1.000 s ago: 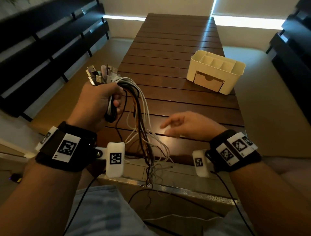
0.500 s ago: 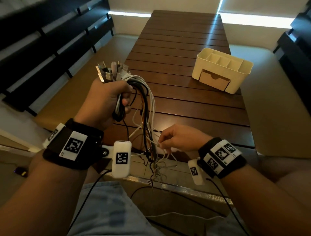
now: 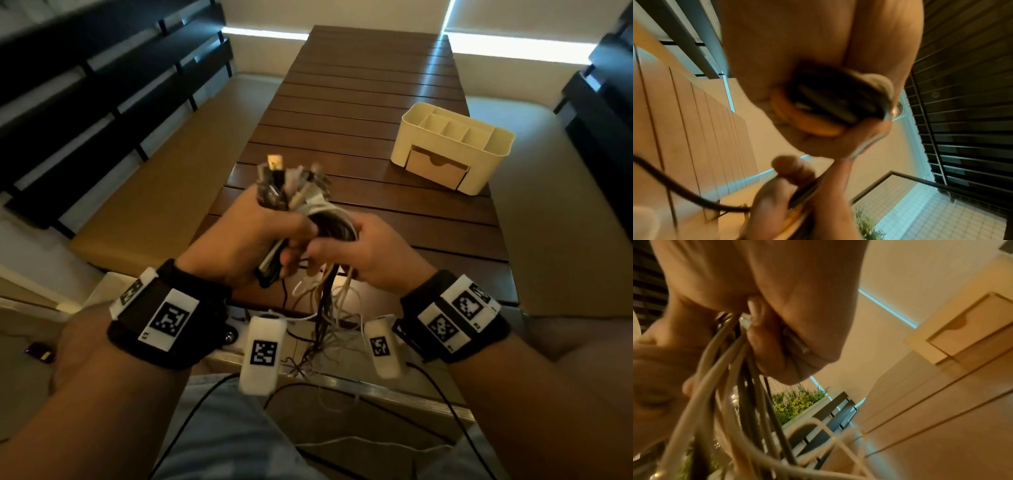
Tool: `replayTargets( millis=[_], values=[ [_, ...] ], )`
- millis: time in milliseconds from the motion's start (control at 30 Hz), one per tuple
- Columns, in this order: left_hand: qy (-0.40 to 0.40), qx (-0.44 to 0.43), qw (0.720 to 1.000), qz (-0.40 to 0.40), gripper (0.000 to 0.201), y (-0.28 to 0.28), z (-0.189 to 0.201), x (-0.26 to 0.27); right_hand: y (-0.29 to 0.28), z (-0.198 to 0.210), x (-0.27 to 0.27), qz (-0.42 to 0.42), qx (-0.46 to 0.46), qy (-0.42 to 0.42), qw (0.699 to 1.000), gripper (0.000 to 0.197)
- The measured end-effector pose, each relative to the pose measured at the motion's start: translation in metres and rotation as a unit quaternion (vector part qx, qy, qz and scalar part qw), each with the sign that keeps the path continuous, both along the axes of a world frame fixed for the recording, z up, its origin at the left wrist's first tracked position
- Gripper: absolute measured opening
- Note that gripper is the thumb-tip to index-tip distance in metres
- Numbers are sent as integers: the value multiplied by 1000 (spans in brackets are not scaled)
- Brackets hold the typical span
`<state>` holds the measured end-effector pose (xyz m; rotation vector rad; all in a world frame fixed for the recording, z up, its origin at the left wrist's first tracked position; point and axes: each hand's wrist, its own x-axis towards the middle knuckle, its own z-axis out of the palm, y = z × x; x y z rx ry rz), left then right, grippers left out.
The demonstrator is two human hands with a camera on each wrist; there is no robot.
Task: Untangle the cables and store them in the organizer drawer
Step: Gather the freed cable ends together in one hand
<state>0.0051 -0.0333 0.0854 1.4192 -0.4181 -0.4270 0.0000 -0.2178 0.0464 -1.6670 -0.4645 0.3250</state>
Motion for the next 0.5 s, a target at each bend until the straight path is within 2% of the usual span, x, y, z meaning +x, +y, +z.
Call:
replayTargets(
  millis=[67, 167, 233, 300, 400, 500],
  values=[
    [21, -85, 995, 57, 18, 2, -2, 6, 0, 1, -2, -26, -11, -3, 1000, 34],
    [94, -211, 966, 113, 21, 6, -14, 12, 1, 5, 0, -86, -57, -50, 993, 18],
    [122, -241, 954, 126, 28, 1, -23, 14, 4, 3, 0, -101, -120, -92, 983, 14],
    [111, -217, 961, 132, 26, -9, -32, 18, 4, 0, 0, -133, -142, -94, 976, 21],
    [70, -121, 982, 129, 8, -22, -40, 30, -4, 4, 2, -211, -94, -41, 972, 27],
    [42, -42, 993, 104, 27, -30, -40, 45, -13, 13, 8, -253, -84, -42, 963, 28]
  ],
)
